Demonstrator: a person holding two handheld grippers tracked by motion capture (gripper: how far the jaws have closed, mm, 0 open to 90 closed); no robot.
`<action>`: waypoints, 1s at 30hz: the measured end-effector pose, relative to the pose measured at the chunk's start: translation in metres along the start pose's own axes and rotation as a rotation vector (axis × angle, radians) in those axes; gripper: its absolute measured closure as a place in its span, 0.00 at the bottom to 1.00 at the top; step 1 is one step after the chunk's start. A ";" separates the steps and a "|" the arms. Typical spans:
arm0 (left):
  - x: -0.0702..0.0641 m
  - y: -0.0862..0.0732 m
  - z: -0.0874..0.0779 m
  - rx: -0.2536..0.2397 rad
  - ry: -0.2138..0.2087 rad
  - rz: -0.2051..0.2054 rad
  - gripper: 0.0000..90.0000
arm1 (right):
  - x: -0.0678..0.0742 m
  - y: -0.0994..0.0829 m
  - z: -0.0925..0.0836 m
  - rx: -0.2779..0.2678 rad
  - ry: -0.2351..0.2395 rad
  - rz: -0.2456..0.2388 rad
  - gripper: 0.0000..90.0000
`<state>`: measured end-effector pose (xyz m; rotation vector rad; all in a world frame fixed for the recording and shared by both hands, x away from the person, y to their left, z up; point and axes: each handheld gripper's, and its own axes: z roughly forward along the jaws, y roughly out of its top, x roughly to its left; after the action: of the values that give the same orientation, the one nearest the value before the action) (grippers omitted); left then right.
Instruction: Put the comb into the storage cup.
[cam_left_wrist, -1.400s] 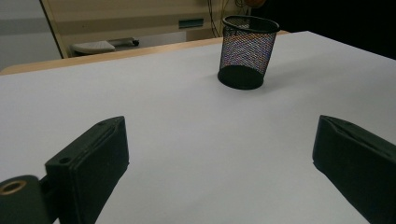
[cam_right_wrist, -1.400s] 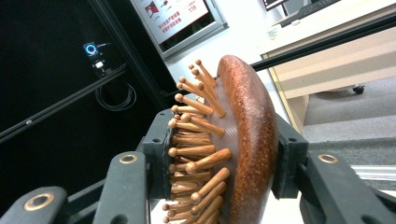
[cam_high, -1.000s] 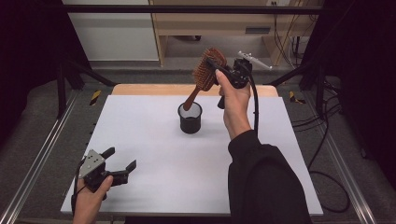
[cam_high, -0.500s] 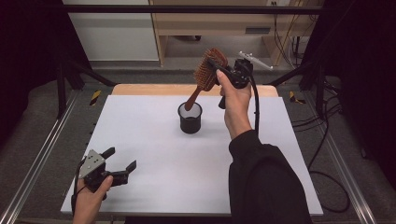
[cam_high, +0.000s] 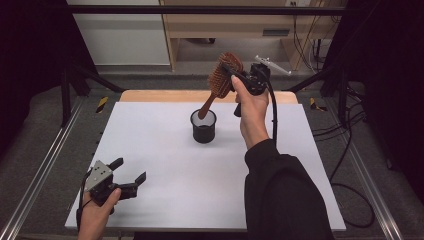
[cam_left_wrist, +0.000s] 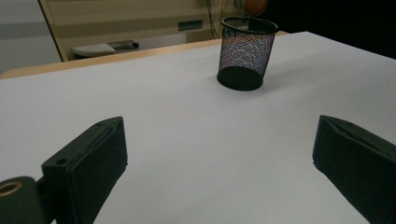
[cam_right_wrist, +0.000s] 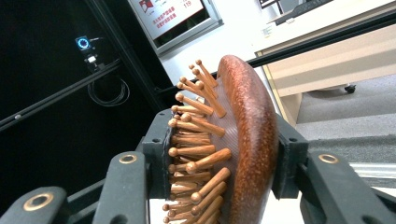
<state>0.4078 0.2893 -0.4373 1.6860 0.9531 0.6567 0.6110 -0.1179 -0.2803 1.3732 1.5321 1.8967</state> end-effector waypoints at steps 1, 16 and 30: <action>0.000 0.000 0.000 0.000 0.000 0.000 0.04 | 0.000 0.000 0.000 0.000 -0.001 -0.002 0.57; 0.000 0.000 0.000 0.004 -0.003 0.005 0.04 | -0.010 -0.010 0.007 0.011 -0.020 -0.003 0.57; -0.001 -0.001 0.002 0.006 -0.006 0.007 0.04 | -0.021 -0.033 0.019 0.050 -0.039 0.006 0.57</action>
<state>0.4085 0.2880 -0.4386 1.6964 0.9464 0.6537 0.6266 -0.1109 -0.3203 1.4289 1.5681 1.8362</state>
